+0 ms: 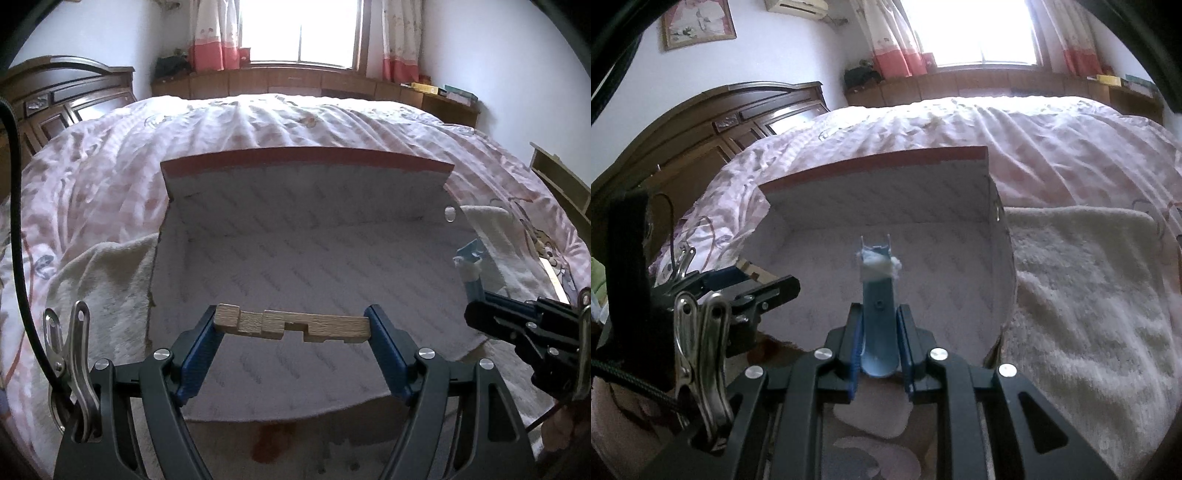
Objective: Organize rigid objects
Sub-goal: 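Carry the wooden strip and blue holder over the open cardboard box with both tools, then open both tools to drop the wooden strip and blue holder into the box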
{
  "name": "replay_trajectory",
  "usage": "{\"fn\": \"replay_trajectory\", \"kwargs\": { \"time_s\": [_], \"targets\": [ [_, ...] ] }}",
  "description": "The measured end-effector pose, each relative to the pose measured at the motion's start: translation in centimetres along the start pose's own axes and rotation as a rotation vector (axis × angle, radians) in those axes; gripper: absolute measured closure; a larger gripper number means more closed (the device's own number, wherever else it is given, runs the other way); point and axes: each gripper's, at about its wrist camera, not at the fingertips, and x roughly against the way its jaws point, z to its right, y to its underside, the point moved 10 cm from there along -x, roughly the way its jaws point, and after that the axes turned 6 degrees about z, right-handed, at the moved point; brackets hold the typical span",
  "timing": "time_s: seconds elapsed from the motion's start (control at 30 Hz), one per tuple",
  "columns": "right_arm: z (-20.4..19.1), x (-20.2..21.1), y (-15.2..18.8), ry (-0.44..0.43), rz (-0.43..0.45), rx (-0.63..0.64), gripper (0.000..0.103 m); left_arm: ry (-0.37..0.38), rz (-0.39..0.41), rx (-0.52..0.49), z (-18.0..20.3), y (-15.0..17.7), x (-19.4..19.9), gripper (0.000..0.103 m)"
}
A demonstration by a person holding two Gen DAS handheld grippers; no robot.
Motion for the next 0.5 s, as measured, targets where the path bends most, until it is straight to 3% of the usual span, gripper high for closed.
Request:
{"fn": "replay_trajectory", "kwargs": {
  "time_s": [0.37, 0.43, 0.5],
  "targets": [
    [0.8, -1.7, 0.4, 0.015, -0.026, -0.019, 0.084, -0.003, -0.037, 0.005, -0.1, 1.0, -1.7, 0.024],
    [0.8, -1.7, 0.4, 0.008, -0.027, -0.034, 0.080, 0.003, -0.046, 0.003, 0.1, 1.2, -1.8, 0.024],
    [1.0, -1.5, 0.3, 0.010, -0.020, -0.047, 0.068, 0.001, -0.050, -0.004, 0.3, 1.4, -1.9, 0.024]
  ]
}}
